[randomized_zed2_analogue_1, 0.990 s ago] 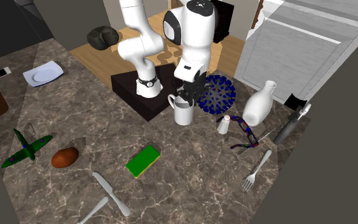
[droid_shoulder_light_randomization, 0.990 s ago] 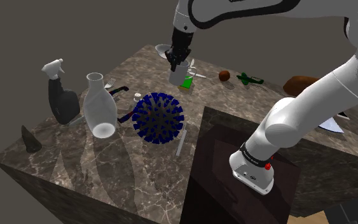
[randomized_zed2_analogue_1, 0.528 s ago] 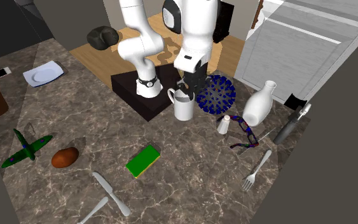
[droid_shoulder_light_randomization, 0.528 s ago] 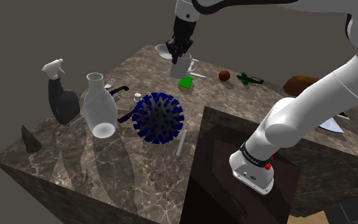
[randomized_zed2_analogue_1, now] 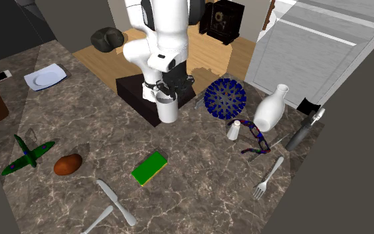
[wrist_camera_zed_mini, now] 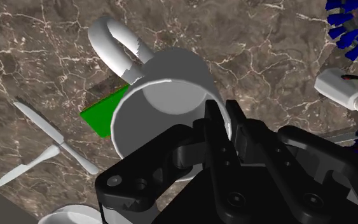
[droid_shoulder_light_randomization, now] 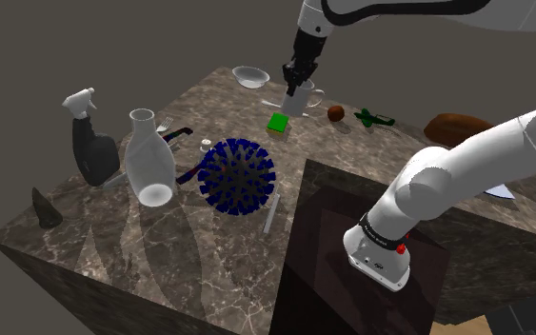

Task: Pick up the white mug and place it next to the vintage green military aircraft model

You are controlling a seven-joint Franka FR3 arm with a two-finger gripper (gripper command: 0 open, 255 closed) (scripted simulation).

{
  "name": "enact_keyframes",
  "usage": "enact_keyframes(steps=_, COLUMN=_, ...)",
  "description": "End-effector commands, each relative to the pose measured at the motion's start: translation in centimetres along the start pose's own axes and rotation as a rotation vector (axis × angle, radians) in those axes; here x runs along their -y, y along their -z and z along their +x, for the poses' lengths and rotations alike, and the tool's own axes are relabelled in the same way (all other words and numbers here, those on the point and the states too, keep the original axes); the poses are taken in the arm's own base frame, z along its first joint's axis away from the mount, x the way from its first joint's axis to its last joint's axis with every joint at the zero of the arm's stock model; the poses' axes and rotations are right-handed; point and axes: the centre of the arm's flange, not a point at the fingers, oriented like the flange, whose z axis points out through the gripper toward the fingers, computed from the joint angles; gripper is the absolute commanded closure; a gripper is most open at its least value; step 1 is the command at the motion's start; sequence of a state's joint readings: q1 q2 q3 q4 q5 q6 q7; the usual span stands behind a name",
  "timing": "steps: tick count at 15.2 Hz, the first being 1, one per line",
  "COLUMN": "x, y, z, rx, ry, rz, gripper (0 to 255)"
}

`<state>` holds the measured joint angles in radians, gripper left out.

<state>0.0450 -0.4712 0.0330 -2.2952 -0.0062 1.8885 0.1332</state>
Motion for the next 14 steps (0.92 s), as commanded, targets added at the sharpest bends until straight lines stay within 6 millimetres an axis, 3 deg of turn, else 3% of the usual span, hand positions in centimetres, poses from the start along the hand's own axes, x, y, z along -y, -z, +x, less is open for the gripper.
enact_keyframes(steps=1, x=-2.2, y=0.3, z=-1.0, rx=0.0, ry=0.002, rz=0.0, gripper=255)
enact_keyframes(steps=14, x=-17.9, y=0.6, z=-7.9, rx=0.0, ry=0.002, rz=0.0, gripper=255)
